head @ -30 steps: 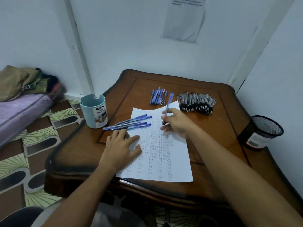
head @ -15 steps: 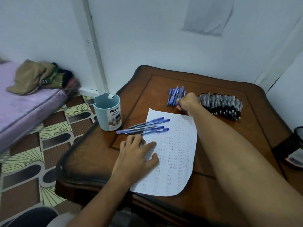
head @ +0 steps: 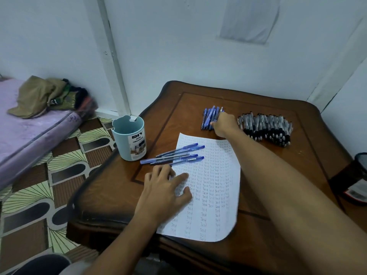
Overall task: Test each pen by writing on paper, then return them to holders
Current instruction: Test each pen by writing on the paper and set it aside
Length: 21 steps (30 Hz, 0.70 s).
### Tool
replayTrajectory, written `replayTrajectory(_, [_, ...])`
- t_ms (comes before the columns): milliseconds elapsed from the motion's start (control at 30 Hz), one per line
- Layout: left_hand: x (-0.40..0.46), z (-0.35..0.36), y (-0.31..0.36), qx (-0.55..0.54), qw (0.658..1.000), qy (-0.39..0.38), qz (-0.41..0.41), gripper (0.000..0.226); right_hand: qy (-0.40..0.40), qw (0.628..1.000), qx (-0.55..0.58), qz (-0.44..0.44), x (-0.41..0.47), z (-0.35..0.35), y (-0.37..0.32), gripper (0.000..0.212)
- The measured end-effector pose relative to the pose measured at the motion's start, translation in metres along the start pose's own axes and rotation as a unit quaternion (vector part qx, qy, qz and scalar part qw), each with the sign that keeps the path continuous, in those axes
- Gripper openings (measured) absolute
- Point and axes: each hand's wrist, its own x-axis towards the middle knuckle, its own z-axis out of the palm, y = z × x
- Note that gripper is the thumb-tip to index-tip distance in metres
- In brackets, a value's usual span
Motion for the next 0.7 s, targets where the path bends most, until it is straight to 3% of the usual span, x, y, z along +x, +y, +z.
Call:
replayTrajectory(67, [0.000,-0.001,0.001,0.000,1.000,-0.002,0.000,0.043,-0.014,0.998,0.003,-0.058,-0.016,-0.007,-0.007,0.027])
replayTrajectory(167, [0.000,-0.002,0.002,0.001,1.000,0.002,-0.002,0.042,-0.097,0.982,0.026,-0.158,-0.048,-0.011,-0.019,0.028])
replayTrajectory(300, [-0.001,-0.001,0.001,0.006,1.000,0.000,-0.005,0.041,-0.153,0.955,-0.043,-0.252,-0.067,0.001,-0.031,0.030])
replayTrajectory(500, [-0.001,-0.001,0.003,0.006,1.000,0.005,-0.003,0.041,-0.129,0.941,-0.135,-0.282,-0.065,0.014,-0.032,0.030])
replayTrajectory(700, [0.000,-0.001,0.000,0.009,1.000,-0.016,-0.004,0.045,-0.115,0.943,-0.135,-0.280,-0.070,0.015,-0.031,0.025])
